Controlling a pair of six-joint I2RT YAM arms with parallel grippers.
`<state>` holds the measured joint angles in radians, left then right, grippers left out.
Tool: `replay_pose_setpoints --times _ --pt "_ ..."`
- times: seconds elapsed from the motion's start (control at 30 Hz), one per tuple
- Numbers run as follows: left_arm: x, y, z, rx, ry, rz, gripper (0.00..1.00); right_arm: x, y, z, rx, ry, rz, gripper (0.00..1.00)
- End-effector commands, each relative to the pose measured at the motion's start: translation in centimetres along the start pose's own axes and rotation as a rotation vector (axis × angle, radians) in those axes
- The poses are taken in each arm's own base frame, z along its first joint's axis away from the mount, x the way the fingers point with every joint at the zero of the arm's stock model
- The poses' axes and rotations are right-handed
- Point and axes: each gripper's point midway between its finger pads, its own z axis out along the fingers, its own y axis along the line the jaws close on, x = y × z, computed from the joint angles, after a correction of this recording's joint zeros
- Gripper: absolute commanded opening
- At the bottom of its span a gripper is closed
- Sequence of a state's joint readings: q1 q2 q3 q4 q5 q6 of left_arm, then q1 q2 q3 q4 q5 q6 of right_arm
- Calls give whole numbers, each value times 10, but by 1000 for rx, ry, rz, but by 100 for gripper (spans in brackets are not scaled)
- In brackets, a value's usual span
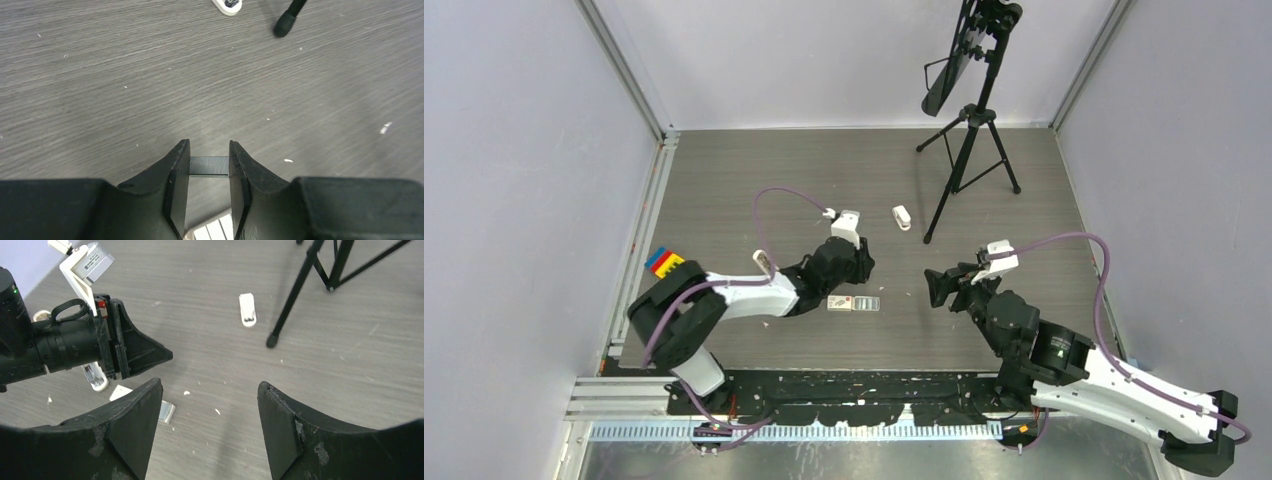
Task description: Load the staples into the stapler
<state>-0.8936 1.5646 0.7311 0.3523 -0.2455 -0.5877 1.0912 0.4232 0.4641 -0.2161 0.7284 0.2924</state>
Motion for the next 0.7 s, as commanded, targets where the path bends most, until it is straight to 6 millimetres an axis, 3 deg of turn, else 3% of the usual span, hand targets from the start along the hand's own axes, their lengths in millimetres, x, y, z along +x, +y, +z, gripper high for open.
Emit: replay_pose_setpoints --times 0.0,0.33,0.67 --pt "-32 -9 24 -26 -191 117 22 10 -16 -15 69 94 54 74" --pt "-4 2 55 -104 -254 259 23 6 -18 -26 51 113 88 75" --pt "33 3 61 -118 -214 344 32 1 -25 -33 56 75 162 76"
